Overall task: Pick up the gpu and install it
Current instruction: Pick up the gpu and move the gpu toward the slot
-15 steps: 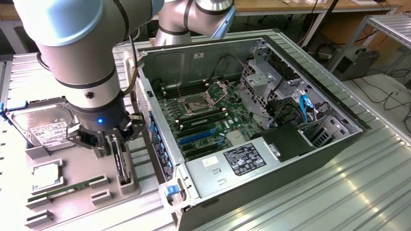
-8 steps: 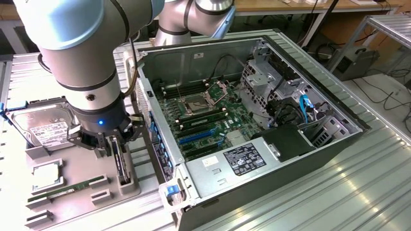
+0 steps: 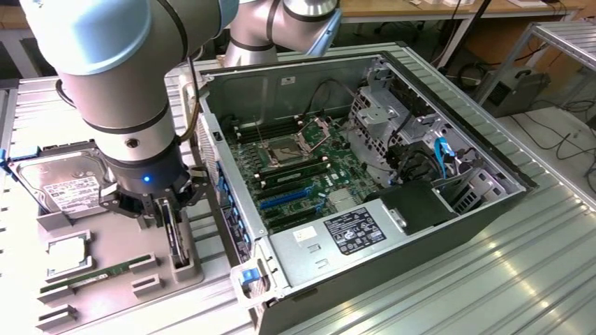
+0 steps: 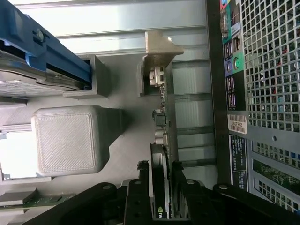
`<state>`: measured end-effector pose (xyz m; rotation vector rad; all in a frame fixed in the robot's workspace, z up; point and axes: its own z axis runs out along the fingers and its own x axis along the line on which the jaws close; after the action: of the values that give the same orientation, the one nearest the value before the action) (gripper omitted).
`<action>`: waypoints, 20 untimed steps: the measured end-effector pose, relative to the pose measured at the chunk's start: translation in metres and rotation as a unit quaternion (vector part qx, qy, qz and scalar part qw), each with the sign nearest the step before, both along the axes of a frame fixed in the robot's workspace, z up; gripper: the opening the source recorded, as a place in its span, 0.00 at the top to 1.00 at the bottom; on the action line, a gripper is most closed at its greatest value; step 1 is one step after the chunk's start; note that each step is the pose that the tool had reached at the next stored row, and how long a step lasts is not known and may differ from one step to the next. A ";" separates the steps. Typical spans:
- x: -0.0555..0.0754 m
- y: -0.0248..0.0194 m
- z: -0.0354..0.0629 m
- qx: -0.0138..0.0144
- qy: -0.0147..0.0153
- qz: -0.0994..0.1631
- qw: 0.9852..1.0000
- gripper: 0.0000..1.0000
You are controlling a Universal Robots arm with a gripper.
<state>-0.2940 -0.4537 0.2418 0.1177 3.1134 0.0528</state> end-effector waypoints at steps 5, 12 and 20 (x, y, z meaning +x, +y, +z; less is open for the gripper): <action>0.000 0.0000 -0.0001 0.000 0.000 0.000 1.000 0.73; 0.000 0.0000 -0.0002 0.000 0.000 0.037 0.999 0.74; 0.001 0.0000 0.0113 0.001 0.000 0.041 0.999 0.74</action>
<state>-0.2931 -0.4537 0.2531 -0.0114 3.1171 0.0576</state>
